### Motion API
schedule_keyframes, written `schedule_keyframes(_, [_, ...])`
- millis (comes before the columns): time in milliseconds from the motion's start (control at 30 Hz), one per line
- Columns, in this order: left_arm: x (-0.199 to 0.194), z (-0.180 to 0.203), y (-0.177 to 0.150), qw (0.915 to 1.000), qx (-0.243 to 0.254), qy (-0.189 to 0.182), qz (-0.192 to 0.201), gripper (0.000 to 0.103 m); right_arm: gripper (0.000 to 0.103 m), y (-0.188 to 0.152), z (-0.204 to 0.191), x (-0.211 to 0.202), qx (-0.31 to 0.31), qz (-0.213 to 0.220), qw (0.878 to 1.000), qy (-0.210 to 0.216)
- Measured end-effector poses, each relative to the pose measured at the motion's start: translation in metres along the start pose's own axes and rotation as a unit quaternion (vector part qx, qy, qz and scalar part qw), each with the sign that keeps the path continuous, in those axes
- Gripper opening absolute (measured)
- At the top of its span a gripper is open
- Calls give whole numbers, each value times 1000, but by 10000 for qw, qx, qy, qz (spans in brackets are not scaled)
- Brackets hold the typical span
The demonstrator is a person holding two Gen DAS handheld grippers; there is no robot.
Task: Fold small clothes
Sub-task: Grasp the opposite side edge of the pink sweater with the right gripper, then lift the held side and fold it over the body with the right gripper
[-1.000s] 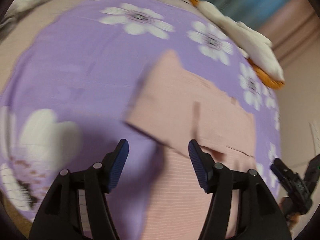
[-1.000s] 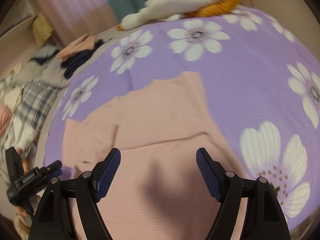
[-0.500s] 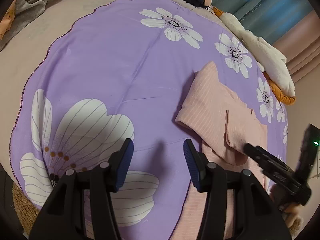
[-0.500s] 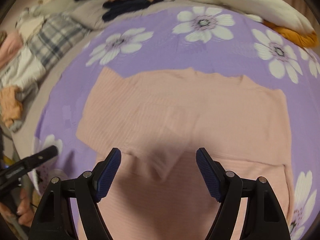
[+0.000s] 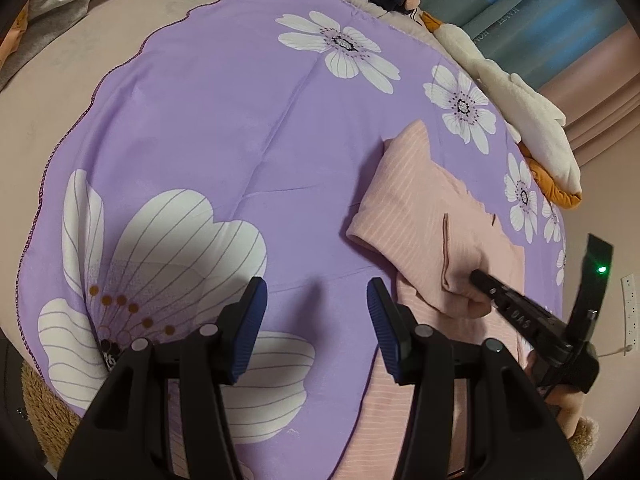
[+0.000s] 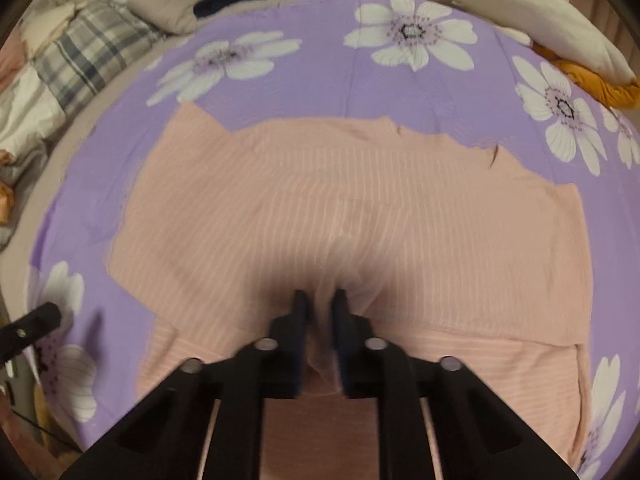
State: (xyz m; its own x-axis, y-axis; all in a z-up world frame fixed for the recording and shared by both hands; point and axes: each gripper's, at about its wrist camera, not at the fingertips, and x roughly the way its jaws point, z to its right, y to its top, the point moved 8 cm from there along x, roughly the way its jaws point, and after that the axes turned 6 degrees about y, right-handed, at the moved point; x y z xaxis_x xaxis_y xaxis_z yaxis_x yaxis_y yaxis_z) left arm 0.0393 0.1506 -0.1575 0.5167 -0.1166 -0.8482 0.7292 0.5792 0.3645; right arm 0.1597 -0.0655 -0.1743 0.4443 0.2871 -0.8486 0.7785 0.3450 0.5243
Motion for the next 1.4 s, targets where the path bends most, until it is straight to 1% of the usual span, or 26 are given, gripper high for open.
schedule_keyframes(67, [-1, 0, 0, 10000, 2, -35, 6, 51, 8, 7, -1, -15, -44, 202, 9998, 4])
schedule_keyframes(200, [-1, 1, 1, 10000, -5, -66, 8, 51, 8, 28, -5, -44, -36, 571, 9982, 180])
schedule_keyframes(300, [-2, 3, 3, 10000, 6, -13, 27, 51, 8, 52, -2, -65, -117, 890, 9960, 45])
schedule_keyframes(400, [-5, 7, 7, 9999, 29, -97, 71, 51, 8, 78, 2, -90, -100, 1224, 9924, 93])
schedule_keyframes(500, [-5, 12, 10, 9999, 65, -119, 82, 51, 7, 99, 6, -113, -113, 1576, 9874, 10])
schedule_keyframes(667, [-2, 27, 15, 9996, 237, -157, 85, 51, 7, 114, 21, -137, 54, 1936, 9810, 115])
schedule_keyframes(733, [0, 35, 18, 9992, 329, -175, 105, 51, 7, 115, 30, -143, 133, 2042, 9788, 120])
schedule_keyframes(867, [8, 52, 27, 9984, 514, -199, 94, 50, 7, 111, 53, -145, 374, 2119, 9764, 161])
schedule_keyframes(967, [16, 67, 35, 9975, 670, -218, 86, 41, 7, 105, 71, -139, 612, 2056, 9764, 234])
schedule_keyframes(1033, [24, 80, 43, 9968, 729, -315, 65, 32, 7, 100, 81, -135, 751, 2027, 9761, 240])
schedule_keyframes(1133, [36, 101, 48, 9951, 925, -352, -4, 24, 7, 89, 99, -125, 971, 1947, 9759, 188])
schedule_keyframes(1233, [50, 122, 51, 9921, 1208, -347, -36, 22, 7, 76, 117, -112, 1239, 1813, 9752, 265])
schedule_keyframes(1300, [59, 130, 52, 9908, 1306, -344, -96, 21, 7, 65, 130, -100, 1447, 1688, 9745, 312])
schedule_keyframes(1400, [78, 140, 51, 9892, 1416, -299, -236, 16, 7, 49, 143, -82, 1685, 1494, 9736, 377])
